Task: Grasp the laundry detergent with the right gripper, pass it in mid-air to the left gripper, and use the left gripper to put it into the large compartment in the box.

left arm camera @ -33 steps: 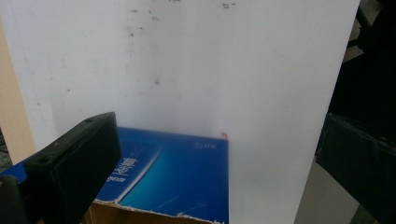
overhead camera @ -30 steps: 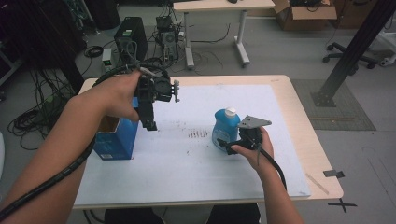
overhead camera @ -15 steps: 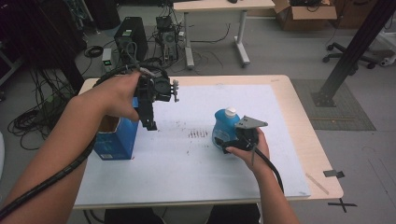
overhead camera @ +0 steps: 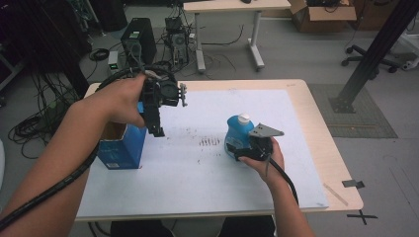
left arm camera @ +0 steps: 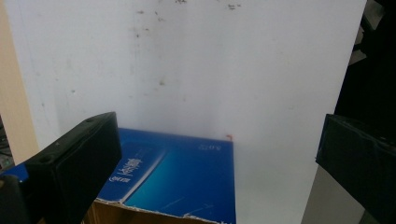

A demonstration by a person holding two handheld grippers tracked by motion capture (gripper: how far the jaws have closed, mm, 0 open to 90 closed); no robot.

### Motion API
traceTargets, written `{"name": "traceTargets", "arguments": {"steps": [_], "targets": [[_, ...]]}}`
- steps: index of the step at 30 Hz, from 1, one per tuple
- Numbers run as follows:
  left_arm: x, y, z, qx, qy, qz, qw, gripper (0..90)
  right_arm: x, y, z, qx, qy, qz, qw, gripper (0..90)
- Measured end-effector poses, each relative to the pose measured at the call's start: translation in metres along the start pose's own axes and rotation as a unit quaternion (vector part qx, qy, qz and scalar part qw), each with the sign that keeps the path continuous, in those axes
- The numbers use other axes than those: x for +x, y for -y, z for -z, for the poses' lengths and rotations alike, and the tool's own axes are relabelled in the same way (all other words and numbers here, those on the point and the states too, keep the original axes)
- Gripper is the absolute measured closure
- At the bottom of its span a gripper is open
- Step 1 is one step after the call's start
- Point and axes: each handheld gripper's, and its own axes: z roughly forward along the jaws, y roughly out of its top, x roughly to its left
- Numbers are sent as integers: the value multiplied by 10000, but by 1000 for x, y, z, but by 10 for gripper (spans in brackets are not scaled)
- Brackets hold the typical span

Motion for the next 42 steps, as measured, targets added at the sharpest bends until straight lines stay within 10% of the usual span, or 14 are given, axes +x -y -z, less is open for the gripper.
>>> {"name": "traceTargets", "arguments": {"steps": [42], "targets": [[-1, 5, -1, -16, -3, 34, 10000, 4, 4, 9, 1, -219, 44, 71, 9997, 400]]}}
